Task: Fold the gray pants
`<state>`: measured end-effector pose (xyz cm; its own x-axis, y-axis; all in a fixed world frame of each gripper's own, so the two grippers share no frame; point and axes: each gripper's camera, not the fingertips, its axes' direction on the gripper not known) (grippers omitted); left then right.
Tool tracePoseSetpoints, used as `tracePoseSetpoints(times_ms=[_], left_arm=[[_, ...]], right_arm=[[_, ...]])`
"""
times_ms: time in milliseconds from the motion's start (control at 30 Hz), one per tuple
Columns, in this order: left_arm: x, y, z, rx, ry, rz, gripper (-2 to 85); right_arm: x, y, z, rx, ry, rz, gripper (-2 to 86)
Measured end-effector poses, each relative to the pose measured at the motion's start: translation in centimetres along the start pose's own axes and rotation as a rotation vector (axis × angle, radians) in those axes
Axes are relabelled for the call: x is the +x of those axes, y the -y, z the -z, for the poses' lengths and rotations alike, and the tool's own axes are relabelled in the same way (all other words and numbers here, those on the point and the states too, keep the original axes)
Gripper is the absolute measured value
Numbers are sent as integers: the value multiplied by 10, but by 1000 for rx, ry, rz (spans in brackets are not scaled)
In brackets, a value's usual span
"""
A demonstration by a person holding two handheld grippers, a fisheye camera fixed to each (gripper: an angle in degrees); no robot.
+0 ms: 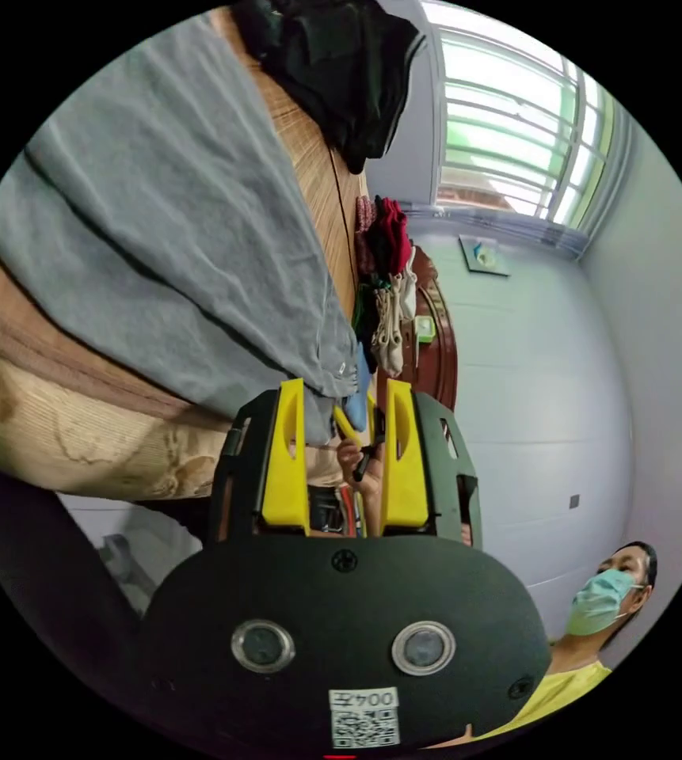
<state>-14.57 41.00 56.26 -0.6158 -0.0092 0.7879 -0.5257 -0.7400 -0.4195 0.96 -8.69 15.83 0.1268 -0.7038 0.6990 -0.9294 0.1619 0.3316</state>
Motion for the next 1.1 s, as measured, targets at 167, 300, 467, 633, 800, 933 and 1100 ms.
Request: tracePoseSetpoints(times_ms=[167, 300, 467, 633, 800, 933, 1100], left_arm=[[-15, 11, 17, 79, -48, 89, 170], [-9, 23, 23, 52, -27, 80, 178], [-12, 34, 35, 11, 14, 97, 184], [-18, 39, 45, 12, 15, 115, 185], [-27, 50, 52, 0, 5, 148, 184], [-36, 58, 68, 35, 14, 176, 181], [-39, 65, 77, 53, 8, 195, 178]], right_arm=[[-14, 13, 1, 19, -51, -6, 161], [-20, 20, -2, 37, -52, -16, 114], [-52, 30, 1, 47, -124, -11, 20], [-108, 35, 2, 29, -134, 27, 8], [-161, 43, -9, -51, -338, 138, 10], [-143, 46, -9, -107, -373, 106, 17], [-102, 43, 11, -109, -253, 45, 62]])
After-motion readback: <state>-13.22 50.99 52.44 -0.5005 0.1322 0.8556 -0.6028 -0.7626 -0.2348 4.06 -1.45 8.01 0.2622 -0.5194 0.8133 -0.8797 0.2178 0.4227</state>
